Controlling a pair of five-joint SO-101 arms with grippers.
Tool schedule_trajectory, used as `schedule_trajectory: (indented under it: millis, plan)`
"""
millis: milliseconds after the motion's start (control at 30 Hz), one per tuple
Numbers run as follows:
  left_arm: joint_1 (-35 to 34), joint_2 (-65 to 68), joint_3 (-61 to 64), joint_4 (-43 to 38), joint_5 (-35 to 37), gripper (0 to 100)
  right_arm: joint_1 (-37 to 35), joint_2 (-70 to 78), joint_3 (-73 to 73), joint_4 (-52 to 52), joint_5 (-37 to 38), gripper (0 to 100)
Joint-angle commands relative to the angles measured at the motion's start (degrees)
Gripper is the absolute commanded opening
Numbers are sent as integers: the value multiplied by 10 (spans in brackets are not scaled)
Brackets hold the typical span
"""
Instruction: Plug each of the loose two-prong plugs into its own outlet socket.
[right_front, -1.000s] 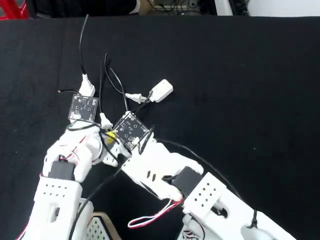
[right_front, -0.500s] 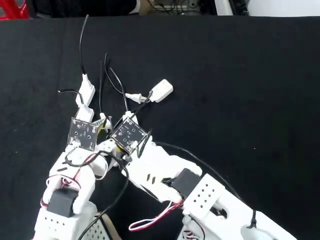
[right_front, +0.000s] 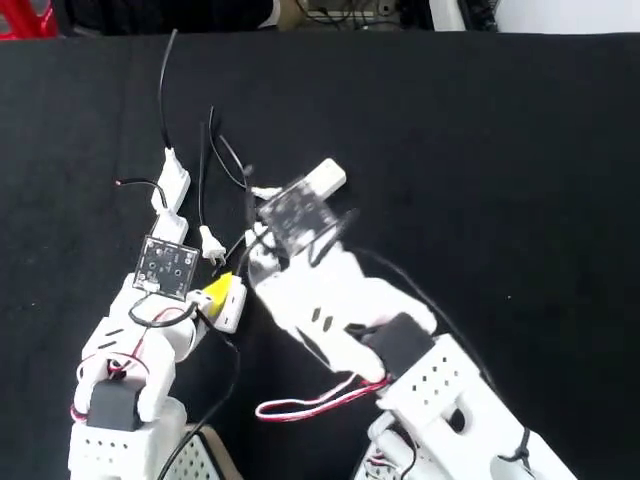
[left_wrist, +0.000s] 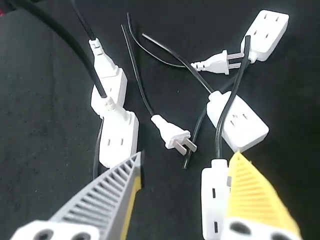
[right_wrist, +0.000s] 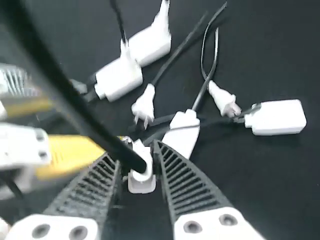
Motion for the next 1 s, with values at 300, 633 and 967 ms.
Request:
schedule_trajectory:
  millis: [300,633,967]
  plan:
    - [116,-5,-59,-1,37,277,-34,-11,12,-73,-242,11]
    - [43,-4,-20,-105,95,279,-95,-11,20,-38,-244,11]
    - [38,-4,-20,-105,94,279,-109,-7,23,-32,-236,11]
